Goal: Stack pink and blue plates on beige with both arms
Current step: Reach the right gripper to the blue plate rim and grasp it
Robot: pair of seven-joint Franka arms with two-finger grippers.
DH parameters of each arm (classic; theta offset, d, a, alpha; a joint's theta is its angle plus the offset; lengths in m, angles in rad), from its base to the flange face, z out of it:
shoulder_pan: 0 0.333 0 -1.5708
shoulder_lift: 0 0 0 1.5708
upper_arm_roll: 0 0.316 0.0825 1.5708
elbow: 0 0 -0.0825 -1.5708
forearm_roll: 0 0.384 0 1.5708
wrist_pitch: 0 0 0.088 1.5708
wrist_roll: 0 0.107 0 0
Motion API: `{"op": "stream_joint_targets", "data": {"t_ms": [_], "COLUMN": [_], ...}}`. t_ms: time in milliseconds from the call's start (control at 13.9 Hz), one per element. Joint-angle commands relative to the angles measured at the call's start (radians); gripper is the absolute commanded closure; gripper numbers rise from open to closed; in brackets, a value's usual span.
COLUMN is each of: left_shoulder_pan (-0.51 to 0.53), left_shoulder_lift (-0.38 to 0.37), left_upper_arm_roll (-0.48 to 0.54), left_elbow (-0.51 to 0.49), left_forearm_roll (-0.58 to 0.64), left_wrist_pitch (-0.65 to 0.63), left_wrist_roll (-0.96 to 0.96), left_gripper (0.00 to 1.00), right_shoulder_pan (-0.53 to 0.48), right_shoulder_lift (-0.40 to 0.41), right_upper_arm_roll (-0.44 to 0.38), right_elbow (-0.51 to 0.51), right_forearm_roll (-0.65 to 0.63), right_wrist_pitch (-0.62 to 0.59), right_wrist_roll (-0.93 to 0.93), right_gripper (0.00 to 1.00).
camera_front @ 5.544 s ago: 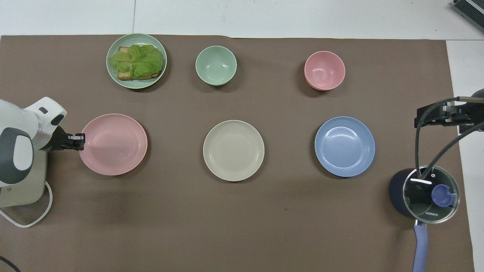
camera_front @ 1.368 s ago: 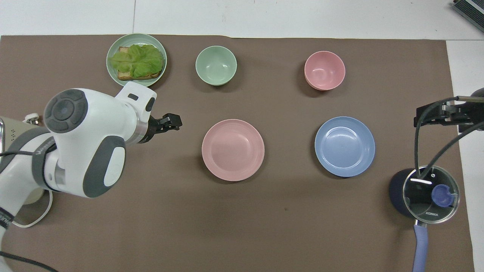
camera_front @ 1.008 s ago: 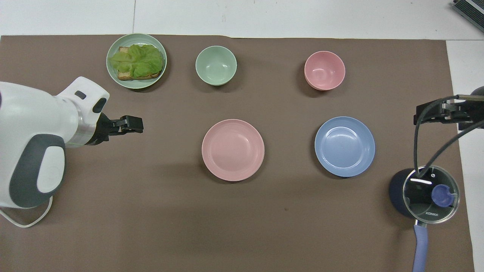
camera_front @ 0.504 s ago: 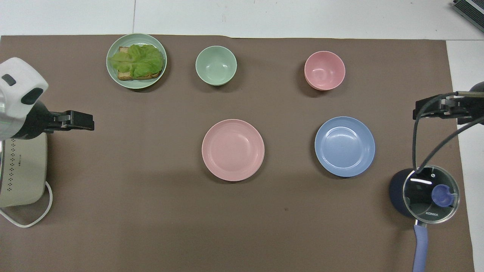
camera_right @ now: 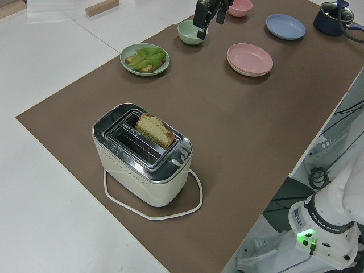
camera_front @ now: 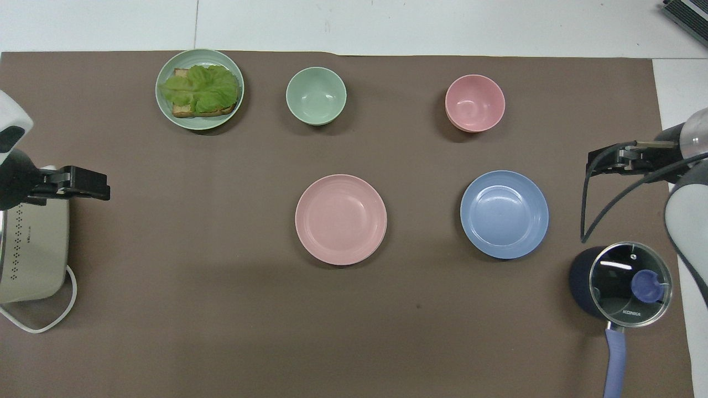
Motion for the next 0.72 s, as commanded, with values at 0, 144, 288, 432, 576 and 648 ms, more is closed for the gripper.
{"op": "stream_joint_targets", "data": {"t_ms": [0,144,288,432,576,648], "left_shoulder_pan": [0.018,0.018,0.018,0.016,0.01,0.013], "left_shoulder_lift": [-0.011,-0.015,-0.021,-0.021,-0.021,-0.021], "left_upper_arm_roll": [-0.008,-0.006,-0.008,-0.008,-0.011,-0.011], "left_elbow": [0.043,0.043,0.042,0.042,0.045,0.045], "left_forearm_roll": [0.017,0.017,0.015,0.009,0.009,0.008], "left_wrist_pitch": [-0.056,-0.077,-0.092,-0.091,-0.086,-0.088], "left_wrist_roll": [0.027,0.031,0.028,0.022,0.024,0.022], "left_gripper": [0.0,0.0,0.0,0.0,0.0,0.0], "right_shoulder_pan": [-0.015,-0.021,-0.023,-0.03,-0.052,-0.052], "right_shoulder_lift": [-0.006,0.005,0.022,0.051,0.08,0.086], "right_upper_arm_roll": [0.006,0.006,0.006,0.006,0.006,0.006], "right_elbow": [-0.138,-0.223,-0.278,-0.316,-0.347,-0.364], "right_forearm_roll": [0.009,0.009,0.009,0.009,0.009,0.009], "right_wrist_pitch": [0.132,0.244,0.322,0.387,0.45,0.47], "right_wrist_roll": [-0.052,-0.055,-0.08,-0.127,-0.176,-0.187], "right_gripper": [0.0,0.0,0.0,0.0,0.0,0.0]}}
